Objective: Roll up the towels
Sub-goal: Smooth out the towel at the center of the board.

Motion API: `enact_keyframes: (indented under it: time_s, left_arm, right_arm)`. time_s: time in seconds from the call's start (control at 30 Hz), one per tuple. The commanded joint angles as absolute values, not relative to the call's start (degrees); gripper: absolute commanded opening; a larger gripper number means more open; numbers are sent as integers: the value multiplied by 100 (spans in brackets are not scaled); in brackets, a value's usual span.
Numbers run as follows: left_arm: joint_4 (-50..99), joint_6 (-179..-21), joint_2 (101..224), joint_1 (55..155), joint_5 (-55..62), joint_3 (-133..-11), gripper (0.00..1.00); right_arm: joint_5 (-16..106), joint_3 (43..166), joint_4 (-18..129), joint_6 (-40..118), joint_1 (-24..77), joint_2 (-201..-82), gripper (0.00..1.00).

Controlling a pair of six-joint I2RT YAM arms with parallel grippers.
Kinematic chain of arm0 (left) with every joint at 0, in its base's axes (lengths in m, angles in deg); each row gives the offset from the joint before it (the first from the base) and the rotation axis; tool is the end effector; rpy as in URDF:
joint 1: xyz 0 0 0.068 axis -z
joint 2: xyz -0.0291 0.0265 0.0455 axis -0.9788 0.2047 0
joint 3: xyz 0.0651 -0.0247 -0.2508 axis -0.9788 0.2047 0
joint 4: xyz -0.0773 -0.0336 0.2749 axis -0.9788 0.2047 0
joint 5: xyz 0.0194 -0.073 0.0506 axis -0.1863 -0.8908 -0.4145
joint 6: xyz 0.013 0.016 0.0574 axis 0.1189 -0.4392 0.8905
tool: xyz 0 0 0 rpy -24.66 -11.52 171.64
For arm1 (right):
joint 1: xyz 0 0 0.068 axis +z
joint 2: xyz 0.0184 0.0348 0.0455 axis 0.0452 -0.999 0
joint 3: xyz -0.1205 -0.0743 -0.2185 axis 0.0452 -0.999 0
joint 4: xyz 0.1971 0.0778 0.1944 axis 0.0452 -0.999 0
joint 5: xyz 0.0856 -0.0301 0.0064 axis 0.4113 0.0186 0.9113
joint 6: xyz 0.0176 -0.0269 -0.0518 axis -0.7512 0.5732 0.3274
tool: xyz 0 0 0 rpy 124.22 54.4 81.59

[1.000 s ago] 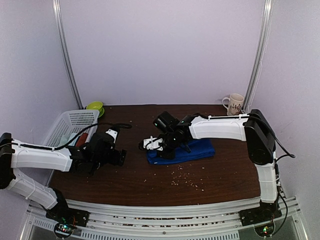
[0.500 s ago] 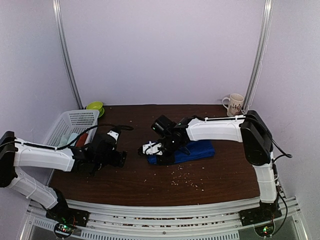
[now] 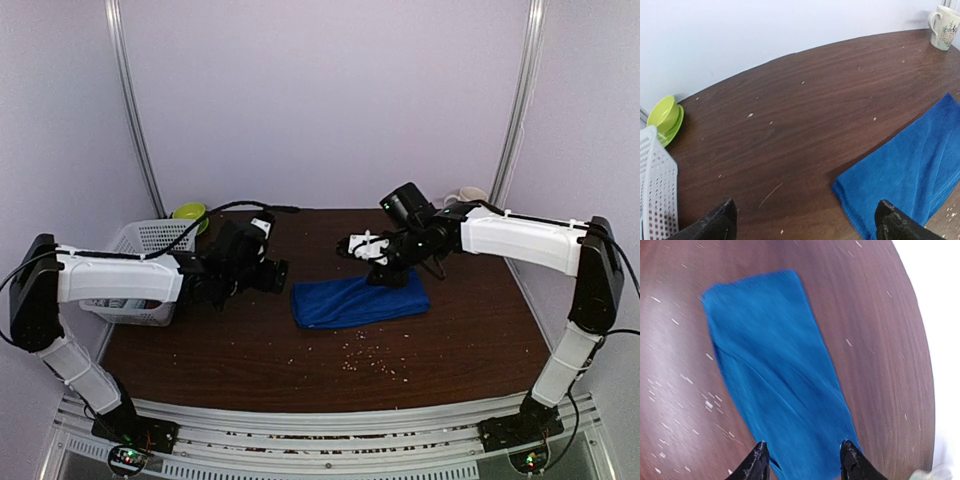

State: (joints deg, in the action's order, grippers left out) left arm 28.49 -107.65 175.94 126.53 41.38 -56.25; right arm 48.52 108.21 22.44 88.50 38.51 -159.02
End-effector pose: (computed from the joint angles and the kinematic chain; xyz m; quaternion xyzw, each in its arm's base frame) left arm 0.2631 -0.2620 0.2075 0.0975 0.8556 -0.0677 0.5039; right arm 0.3006 0.2740 0.2349 -0.6520 0.6819 0.0883 0.3196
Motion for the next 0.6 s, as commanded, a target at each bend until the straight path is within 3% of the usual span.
enact_keyframes:
  time_s: [0.0, 0.2, 0.57]
  left_arm:
    - [2876, -10458, 18795, 12645, 3584, -6585, 98]
    - [2912, -10343, 19924, 12546, 3246, -7357, 98]
    - [2906, -10225, 20574, 12345, 3479, -7520, 92]
  right_arm:
    - [4732, 10113, 2524, 9106, 3340, -15640, 47]
    - [4536, 9644, 2913, 9094, 2993, -15710, 41]
    - [4464, 9655, 2889, 9107, 3002, -16262, 40]
